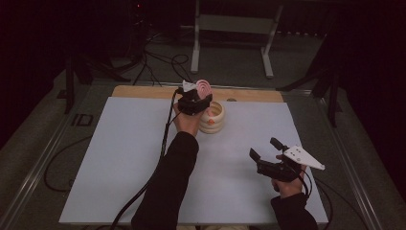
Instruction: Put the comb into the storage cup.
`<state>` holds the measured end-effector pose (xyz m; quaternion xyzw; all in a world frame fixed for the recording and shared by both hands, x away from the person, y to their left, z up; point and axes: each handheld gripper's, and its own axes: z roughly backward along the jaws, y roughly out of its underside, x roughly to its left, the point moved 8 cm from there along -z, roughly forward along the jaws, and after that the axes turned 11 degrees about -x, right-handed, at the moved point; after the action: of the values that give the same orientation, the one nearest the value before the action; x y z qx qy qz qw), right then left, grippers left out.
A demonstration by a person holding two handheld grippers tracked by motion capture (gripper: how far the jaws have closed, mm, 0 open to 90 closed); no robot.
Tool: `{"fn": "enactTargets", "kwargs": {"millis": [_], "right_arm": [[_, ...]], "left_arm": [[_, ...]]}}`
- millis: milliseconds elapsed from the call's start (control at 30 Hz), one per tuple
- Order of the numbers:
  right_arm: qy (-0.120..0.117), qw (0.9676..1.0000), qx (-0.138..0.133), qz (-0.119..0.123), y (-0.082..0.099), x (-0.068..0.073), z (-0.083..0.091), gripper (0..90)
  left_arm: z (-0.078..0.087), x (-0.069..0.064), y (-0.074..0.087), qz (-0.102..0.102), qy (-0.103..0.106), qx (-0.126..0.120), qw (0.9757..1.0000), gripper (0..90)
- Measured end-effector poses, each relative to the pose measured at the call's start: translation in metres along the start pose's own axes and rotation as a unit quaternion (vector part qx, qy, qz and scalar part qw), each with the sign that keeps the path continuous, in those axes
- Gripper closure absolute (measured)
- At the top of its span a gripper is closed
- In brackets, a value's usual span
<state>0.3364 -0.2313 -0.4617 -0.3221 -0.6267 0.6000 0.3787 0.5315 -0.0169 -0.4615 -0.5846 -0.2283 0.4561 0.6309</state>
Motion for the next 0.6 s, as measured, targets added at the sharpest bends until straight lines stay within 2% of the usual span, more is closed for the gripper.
{"fn": "enactTargets", "kwargs": {"millis": [333, 600], "right_arm": [[-0.001, 1.0000, 0.002, 0.000, 0.001, 0.001, -0.001, 8.8], [-0.001, 1.0000, 0.002, -0.001, 0.002, 0.001, -0.001, 8.8]], "left_arm": [[0.005, 0.014, 0.004, 0.016, -0.011, -0.004, 0.9998, 51.5], [0.007, 0.017, 0.005, 0.020, -0.014, -0.005, 0.9997, 48.1]]}}
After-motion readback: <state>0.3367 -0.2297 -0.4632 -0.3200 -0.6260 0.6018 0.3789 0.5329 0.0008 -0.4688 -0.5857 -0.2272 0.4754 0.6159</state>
